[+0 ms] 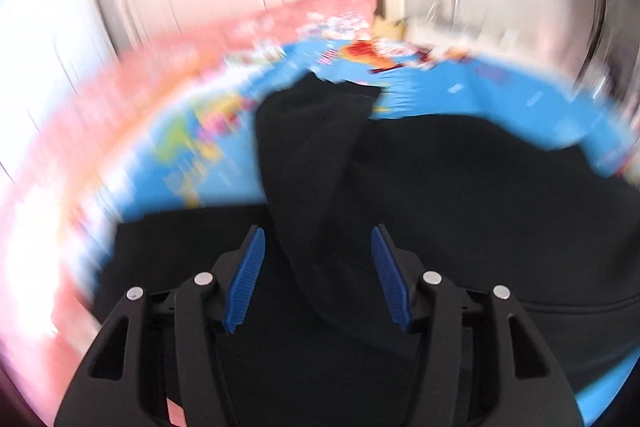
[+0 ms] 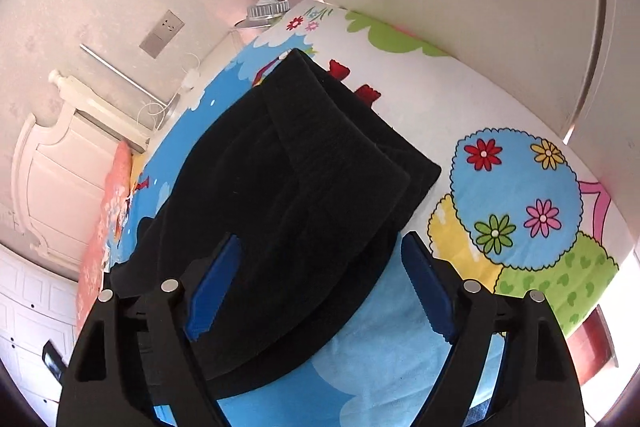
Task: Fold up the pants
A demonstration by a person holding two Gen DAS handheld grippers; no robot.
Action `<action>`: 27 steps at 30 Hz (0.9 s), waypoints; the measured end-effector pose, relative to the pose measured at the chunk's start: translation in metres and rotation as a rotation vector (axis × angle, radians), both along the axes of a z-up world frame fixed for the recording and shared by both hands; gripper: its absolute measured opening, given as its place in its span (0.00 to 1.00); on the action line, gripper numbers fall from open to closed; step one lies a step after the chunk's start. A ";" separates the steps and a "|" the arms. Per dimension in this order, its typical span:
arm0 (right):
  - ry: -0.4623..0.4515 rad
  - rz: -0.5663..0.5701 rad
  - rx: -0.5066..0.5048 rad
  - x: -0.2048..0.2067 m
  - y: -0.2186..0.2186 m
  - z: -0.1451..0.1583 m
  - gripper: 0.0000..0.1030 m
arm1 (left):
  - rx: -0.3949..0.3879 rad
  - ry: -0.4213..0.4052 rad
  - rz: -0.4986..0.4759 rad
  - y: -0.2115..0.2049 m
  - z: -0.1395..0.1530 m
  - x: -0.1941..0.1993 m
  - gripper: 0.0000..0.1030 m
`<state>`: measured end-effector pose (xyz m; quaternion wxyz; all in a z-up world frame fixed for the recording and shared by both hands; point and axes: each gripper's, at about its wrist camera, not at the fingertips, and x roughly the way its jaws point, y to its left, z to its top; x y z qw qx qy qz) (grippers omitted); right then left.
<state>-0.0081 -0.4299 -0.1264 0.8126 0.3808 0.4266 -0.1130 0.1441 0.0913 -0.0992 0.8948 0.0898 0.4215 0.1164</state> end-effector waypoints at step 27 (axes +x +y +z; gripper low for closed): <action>0.003 0.077 -0.114 0.015 0.006 0.005 0.23 | -0.868 -0.201 0.431 0.209 0.031 -0.078 0.08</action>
